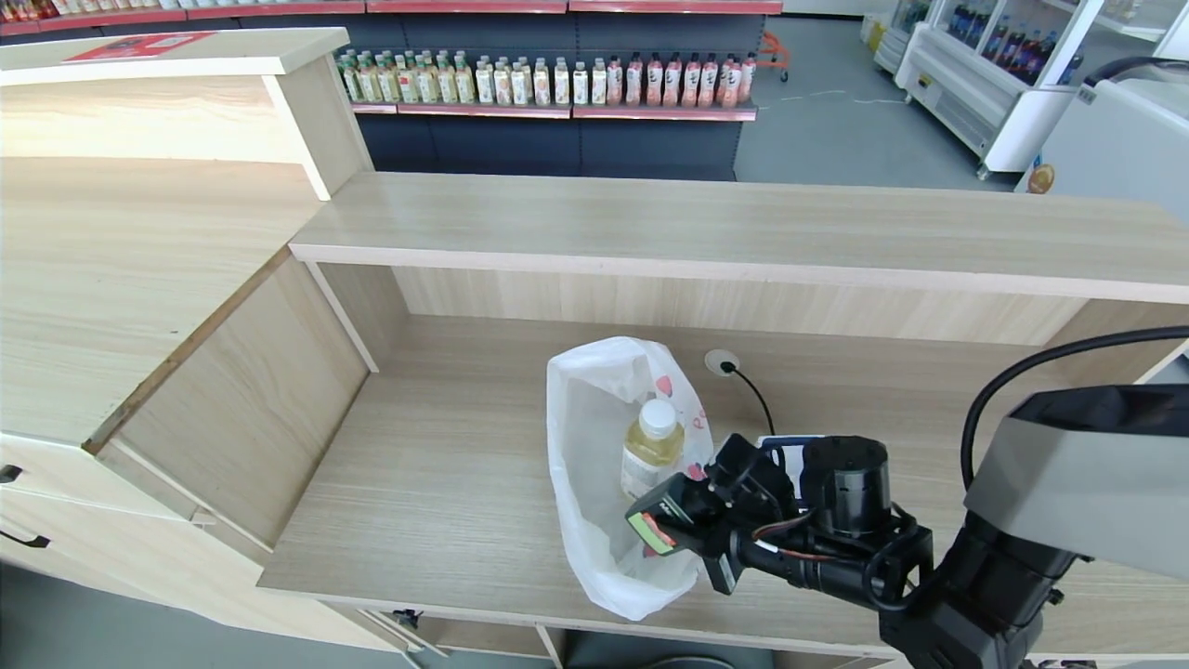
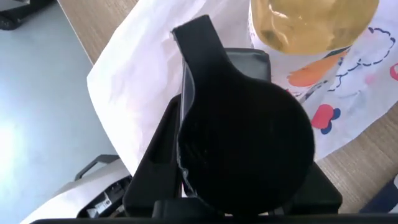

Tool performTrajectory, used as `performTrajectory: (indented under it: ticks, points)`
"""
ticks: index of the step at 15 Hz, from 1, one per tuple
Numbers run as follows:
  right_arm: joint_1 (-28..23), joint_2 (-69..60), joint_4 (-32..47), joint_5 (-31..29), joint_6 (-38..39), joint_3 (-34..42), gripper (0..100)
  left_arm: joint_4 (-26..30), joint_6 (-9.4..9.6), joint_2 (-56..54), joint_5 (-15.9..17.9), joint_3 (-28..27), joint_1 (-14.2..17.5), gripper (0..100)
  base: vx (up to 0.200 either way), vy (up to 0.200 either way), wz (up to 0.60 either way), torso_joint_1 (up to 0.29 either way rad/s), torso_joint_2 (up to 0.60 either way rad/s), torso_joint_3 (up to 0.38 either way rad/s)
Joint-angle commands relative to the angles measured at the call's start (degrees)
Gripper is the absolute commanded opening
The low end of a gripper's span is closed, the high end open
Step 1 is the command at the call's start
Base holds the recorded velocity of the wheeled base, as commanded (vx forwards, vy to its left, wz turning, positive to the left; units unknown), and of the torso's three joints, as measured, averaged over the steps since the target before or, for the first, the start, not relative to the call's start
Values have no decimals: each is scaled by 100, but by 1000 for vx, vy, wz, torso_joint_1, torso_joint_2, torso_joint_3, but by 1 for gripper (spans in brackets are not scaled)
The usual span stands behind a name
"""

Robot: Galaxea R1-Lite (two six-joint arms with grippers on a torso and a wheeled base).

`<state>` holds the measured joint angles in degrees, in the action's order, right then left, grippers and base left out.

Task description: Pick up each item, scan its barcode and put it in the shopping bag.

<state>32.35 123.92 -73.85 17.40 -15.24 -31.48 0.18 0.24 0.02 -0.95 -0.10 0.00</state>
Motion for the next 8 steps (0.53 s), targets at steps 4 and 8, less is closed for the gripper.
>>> performTrajectory:
  ticks: [4, 8]
  points:
    - [17, 607, -24, -26, -14, -430, 0, -1, 2, -2, -2, 1, 0, 100, 0, 0, 0, 0, 0, 0]
    - [17, 801, 37, -17, -129, -807, 0, -1, 2, -2, -2, 1, 0, 100, 0, 0, 0, 0, 0, 0]
